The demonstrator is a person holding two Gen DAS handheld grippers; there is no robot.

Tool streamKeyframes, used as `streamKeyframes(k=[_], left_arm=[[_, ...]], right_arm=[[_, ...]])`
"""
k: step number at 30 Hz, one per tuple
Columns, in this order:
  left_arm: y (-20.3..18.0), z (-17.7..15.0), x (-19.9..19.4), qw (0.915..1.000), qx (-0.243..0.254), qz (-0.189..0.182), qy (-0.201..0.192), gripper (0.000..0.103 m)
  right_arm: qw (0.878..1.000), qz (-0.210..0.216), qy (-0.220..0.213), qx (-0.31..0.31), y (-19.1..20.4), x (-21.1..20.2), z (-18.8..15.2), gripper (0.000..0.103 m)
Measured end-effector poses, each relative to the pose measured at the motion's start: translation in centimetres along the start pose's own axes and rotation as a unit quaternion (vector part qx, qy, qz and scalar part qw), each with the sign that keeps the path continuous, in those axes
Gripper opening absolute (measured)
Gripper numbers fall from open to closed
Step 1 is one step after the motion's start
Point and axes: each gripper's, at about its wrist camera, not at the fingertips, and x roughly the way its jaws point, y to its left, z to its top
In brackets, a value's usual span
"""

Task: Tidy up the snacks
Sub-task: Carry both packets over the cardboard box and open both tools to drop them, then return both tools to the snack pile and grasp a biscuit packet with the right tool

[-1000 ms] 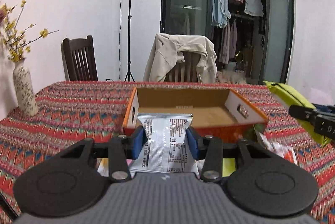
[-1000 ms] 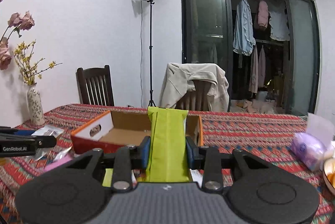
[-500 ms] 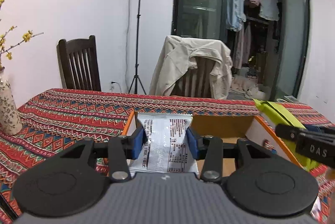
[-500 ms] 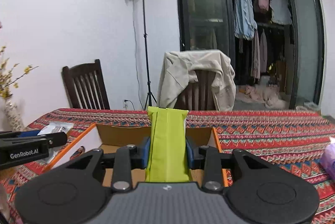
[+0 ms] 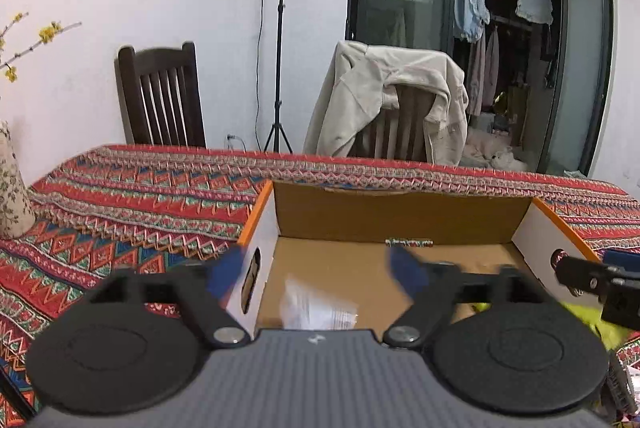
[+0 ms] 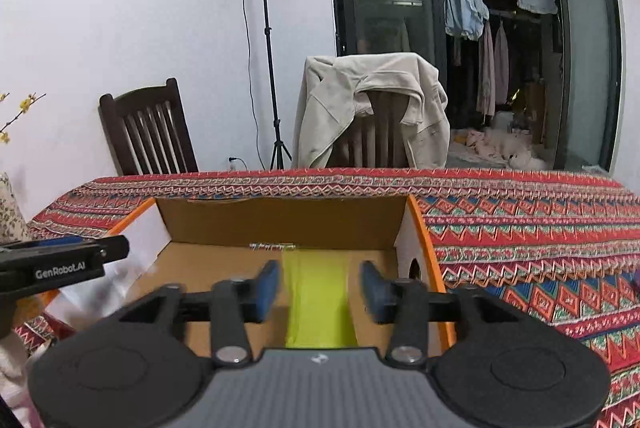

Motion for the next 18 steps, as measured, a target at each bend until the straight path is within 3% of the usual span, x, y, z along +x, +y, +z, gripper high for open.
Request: streamKeyframes(k=[1, 3, 14, 18], left_arm=[[0.0, -0.1, -0.3, 1.0000, 0.001, -0.001, -0.008, 0.103], [-0.1, -0.2, -0.7, 0.9998, -0.002, -0.007, -0.017, 0.103], [0.0, 1.3, -4.0, 0.9990, -0.019, -0.008, -0.039, 0.103], [0.2, 1.7, -6.0, 0.9992, -0.026, -0.009, -0.028, 0.103]], right_arm=[[1.000, 0.001, -0.002, 0.000, 0.0, -0.1, -0.1, 0.096], [1.000, 0.001, -0.005, 0.001, 0.0, -0.4, -0.2, 0.103], [0.999, -0.005, -0.042, -0.003, 0.3, -3.6, 0.2, 0.103], [0.998, -0.008, -0.055, -0.021, 1.0, -6.0, 0.4, 0.103]])
